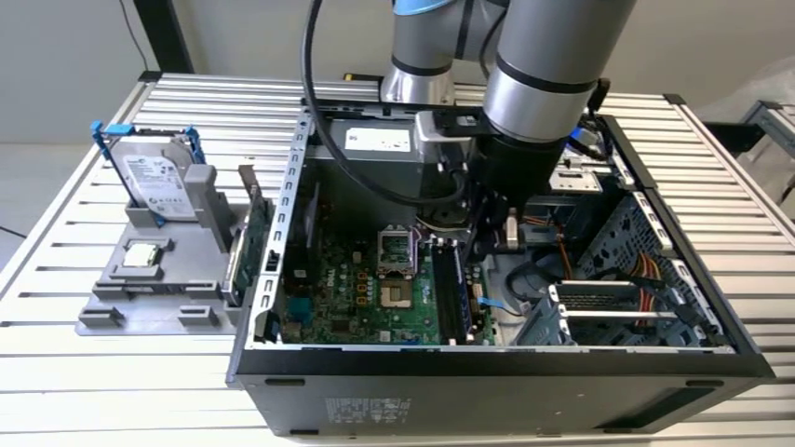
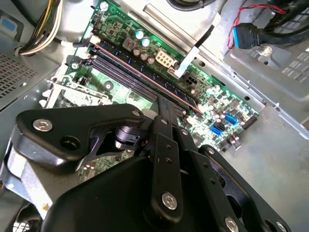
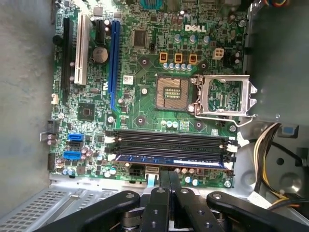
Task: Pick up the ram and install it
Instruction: 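Press down the ram until it locks into place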
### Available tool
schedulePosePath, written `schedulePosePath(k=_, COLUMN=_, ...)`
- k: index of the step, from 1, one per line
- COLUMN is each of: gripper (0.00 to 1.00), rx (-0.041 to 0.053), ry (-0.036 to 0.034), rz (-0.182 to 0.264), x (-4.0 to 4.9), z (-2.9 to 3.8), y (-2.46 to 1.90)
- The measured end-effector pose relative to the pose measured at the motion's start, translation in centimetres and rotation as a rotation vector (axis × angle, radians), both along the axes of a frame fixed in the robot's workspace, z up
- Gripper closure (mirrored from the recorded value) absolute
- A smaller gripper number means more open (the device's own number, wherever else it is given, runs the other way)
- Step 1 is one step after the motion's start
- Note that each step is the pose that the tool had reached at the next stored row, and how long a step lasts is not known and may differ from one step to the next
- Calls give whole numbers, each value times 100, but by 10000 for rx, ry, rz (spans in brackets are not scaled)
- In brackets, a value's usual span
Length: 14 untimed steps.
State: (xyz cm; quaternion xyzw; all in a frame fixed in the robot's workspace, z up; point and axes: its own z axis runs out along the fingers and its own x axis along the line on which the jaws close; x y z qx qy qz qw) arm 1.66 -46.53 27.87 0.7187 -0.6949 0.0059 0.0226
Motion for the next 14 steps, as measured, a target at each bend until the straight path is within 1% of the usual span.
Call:
schedulePosePath(k=4, gripper=100, rx=-21, ry=0, rz=0, x=0, z=72, y=0)
schedulePosePath(k=7, gripper=100, rx=-42, ry=0, rz=0, x=0, z=113, y=0)
schedulePosePath(k=14, gripper=100, rx=-75, ry=3, rz=0, x=0, z=118, y=0)
